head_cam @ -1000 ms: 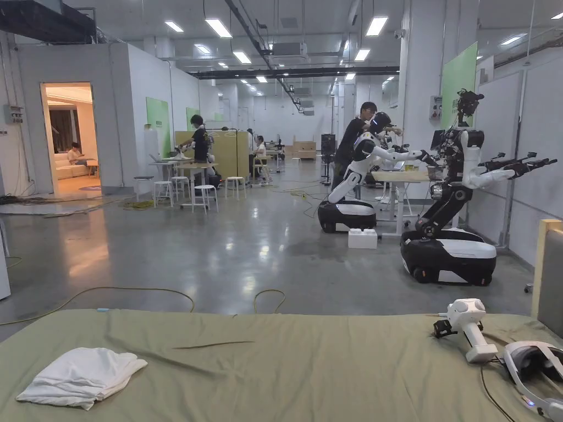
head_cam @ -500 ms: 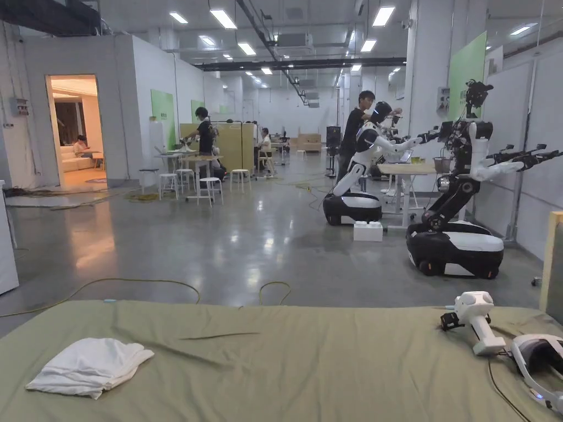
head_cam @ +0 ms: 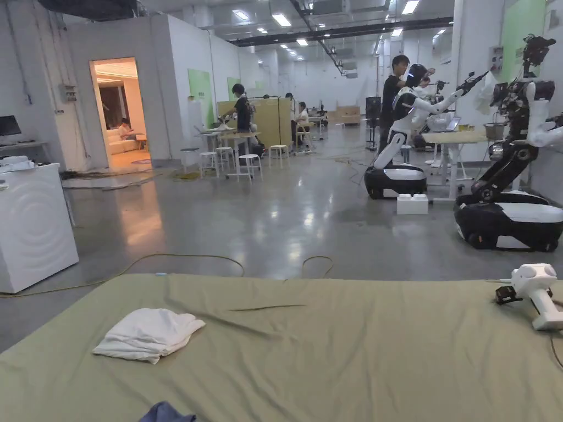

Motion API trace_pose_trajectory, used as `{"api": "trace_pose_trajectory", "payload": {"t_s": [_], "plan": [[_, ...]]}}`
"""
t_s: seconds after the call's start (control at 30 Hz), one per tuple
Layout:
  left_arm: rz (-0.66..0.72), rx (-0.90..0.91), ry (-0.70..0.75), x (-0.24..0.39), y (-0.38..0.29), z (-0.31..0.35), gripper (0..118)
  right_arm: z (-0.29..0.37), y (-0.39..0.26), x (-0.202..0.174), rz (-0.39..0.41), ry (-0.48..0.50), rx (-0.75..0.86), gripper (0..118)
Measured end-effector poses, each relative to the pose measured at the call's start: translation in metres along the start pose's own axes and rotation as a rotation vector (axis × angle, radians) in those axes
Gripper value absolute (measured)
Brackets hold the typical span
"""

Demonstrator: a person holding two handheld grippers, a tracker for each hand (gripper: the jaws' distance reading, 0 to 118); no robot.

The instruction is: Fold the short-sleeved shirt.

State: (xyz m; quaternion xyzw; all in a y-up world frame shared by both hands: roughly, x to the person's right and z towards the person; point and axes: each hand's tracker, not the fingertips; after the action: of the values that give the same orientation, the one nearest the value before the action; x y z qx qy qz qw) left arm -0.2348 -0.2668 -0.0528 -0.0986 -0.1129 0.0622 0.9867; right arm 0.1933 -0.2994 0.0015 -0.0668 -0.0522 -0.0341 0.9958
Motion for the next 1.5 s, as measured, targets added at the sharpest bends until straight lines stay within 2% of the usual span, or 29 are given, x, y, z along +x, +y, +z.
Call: {"api": "trace_pose_trajectory", "payload": {"t_s": [0.03,0.07,0.13,0.17,0.2,0.33,0.47,0.57,0.6,0.63,0.7,0.83,0.9,1.0,1.07,1.13,1.2,1.37,1.5], "plan": [[0.005,-0.054,0.005,-0.009,0.002,-0.016,7,-0.005,-0.002,-0.001,-0.003,0.006,-0.016,0],[0.013,-0.098,0.010,-0.020,-0.001,-0.033,21,-0.010,-0.005,-0.002,-0.006,0.012,-0.033,0],[0.037,-0.200,0.018,-0.044,-0.009,-0.070,71,-0.021,-0.012,-0.001,-0.008,0.016,-0.065,0],[0.050,-0.248,0.037,-0.059,-0.016,-0.091,82,-0.027,-0.016,-0.002,-0.005,0.022,-0.084,0],[0.060,-0.300,0.045,-0.072,-0.024,-0.112,85,-0.031,-0.020,-0.003,0.001,0.027,-0.103,0],[0.075,-0.475,0.110,-0.117,-0.064,-0.193,85,-0.052,-0.036,-0.005,0.037,0.026,-0.179,0],[0.117,-0.597,0.152,-0.154,-0.104,-0.270,85,-0.075,-0.054,-0.005,0.038,0.015,-0.266,0],[0.073,-0.698,0.193,-0.172,-0.129,-0.314,82,-0.086,-0.064,-0.007,0.061,0.007,-0.327,0],[0.055,-0.725,0.199,-0.175,-0.136,-0.326,79,-0.088,-0.067,-0.008,0.073,0.008,-0.339,0],[0.049,-0.755,0.195,-0.179,-0.143,-0.337,70,-0.091,-0.071,-0.009,0.086,0.005,-0.357,0],[0.064,-0.808,0.221,-0.195,-0.163,-0.359,35,-0.093,-0.076,-0.010,0.106,-0.005,-0.389,0],[0.084,-0.760,0.223,-0.188,-0.155,-0.345,24,-0.094,-0.087,-0.010,0.102,0.002,-0.428,0],[0.073,-0.763,0.218,-0.188,-0.153,-0.345,8,-0.094,-0.091,-0.013,0.089,0.007,-0.443,0],[0.118,-0.777,0.223,-0.204,-0.150,-0.350,5,-0.087,-0.090,-0.015,0.094,0.017,-0.449,0],[0.218,-0.727,0.197,-0.210,-0.132,-0.341,5,-0.079,-0.086,-0.014,0.107,0.027,-0.430,0],[0.354,-0.556,0.102,-0.193,-0.092,-0.314,5,-0.074,-0.084,-0.011,0.103,0.032,-0.418,0],[0.425,-0.472,0.060,-0.175,-0.065,-0.312,5,-0.070,-0.083,-0.004,0.074,0.031,-0.422,0],[0.242,-0.397,-0.170,-0.076,-0.013,-0.333,5,-0.042,-0.076,0.006,0.065,-0.013,-0.380,0],[0.188,-0.407,-0.396,0.027,-0.006,-0.361,5,-0.019,-0.073,0.022,0.071,-0.064,-0.365,0]]}}
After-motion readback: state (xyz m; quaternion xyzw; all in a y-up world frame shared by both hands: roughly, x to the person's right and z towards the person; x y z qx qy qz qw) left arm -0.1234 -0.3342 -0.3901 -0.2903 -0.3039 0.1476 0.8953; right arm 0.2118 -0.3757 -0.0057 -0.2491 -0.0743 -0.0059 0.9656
